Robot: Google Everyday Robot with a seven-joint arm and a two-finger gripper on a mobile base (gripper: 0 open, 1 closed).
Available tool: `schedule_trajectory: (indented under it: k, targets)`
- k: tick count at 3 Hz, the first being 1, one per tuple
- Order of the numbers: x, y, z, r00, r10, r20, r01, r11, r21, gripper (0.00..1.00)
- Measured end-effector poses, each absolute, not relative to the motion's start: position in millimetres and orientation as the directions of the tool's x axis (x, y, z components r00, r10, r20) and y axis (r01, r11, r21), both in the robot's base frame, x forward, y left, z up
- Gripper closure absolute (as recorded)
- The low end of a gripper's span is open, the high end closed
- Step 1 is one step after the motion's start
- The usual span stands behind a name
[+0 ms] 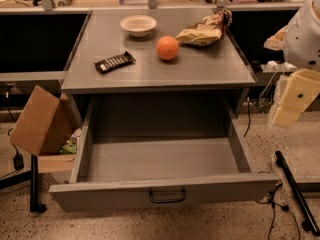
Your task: Place orange into top drawer
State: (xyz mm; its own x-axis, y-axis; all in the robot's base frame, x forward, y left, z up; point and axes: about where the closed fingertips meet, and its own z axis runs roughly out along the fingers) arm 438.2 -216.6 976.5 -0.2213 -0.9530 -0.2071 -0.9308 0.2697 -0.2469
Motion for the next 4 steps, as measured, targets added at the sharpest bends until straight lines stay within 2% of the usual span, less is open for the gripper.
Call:
schedule_trajectory:
  k: [2,4]
  targets:
    - [458,-218,973,-0.217,-0.945,-0.245,-0.923,0.280,-0.263,0.00]
    - [540,-191,965,-0.157,-0.921,-0.356,-0.912,0.274,-0.306,0.00]
